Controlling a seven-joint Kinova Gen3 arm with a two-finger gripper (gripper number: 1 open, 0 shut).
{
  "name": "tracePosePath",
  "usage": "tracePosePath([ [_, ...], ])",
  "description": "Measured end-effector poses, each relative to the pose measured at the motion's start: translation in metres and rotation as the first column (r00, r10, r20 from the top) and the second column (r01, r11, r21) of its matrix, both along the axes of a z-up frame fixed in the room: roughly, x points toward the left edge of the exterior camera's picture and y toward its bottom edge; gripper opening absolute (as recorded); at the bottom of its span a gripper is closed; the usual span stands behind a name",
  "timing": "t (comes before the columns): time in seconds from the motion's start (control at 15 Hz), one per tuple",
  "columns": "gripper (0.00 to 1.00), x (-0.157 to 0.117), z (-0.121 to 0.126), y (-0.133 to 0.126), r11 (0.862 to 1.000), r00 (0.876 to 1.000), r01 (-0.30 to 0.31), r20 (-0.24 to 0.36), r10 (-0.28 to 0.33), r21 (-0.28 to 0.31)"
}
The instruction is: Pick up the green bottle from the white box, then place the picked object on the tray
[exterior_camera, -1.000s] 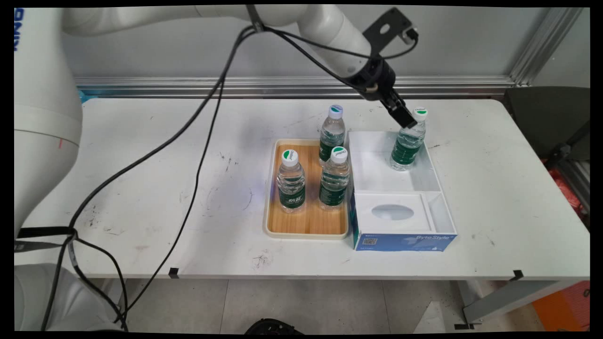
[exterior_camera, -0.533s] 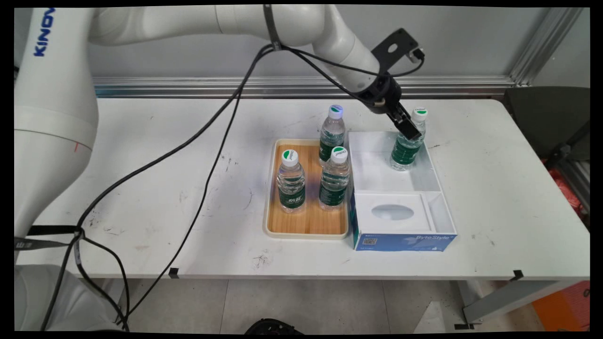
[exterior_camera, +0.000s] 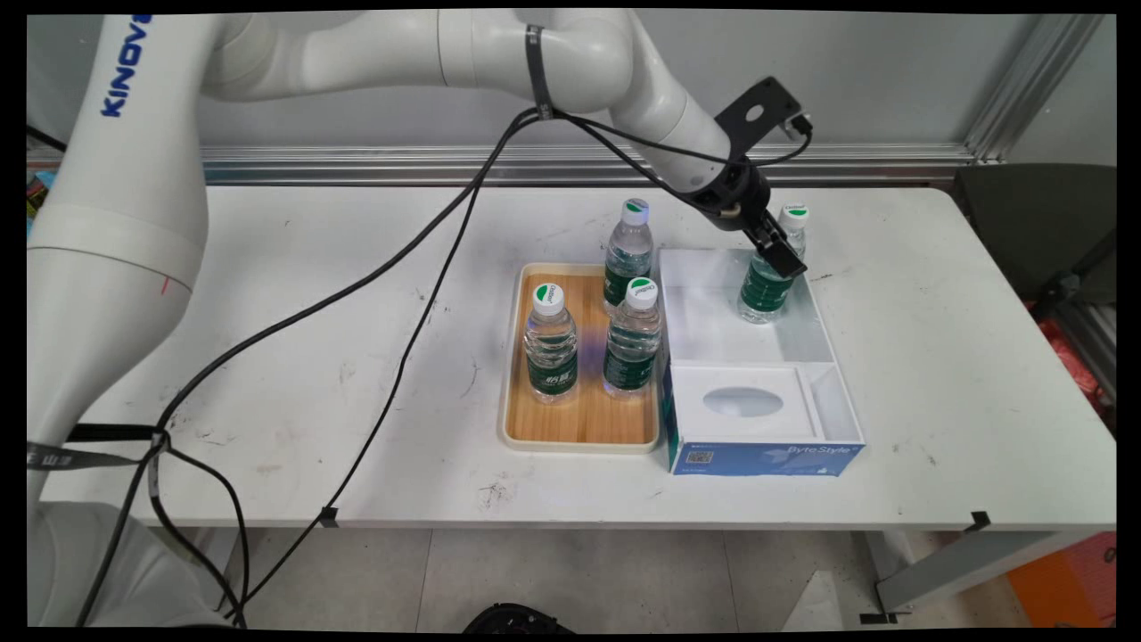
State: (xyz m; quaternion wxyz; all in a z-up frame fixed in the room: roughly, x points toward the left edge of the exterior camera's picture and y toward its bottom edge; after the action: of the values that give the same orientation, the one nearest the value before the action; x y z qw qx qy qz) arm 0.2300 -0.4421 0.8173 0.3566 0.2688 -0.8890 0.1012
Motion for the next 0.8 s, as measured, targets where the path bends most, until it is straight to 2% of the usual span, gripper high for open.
tracePosePath([
  [0.27,1.0,-0.004,-0.009,-0.001,1.0,1.0,0.009,0.0,-0.009,0.002],
  [0.33,0.0,-0.004,-0.01,-0.001,1.0,1.0,0.011,0.0,-0.011,0.003],
  [0.8,0.0,-0.004,-0.015,0.004,1.0,1.0,0.017,-0.003,-0.017,0.003],
])
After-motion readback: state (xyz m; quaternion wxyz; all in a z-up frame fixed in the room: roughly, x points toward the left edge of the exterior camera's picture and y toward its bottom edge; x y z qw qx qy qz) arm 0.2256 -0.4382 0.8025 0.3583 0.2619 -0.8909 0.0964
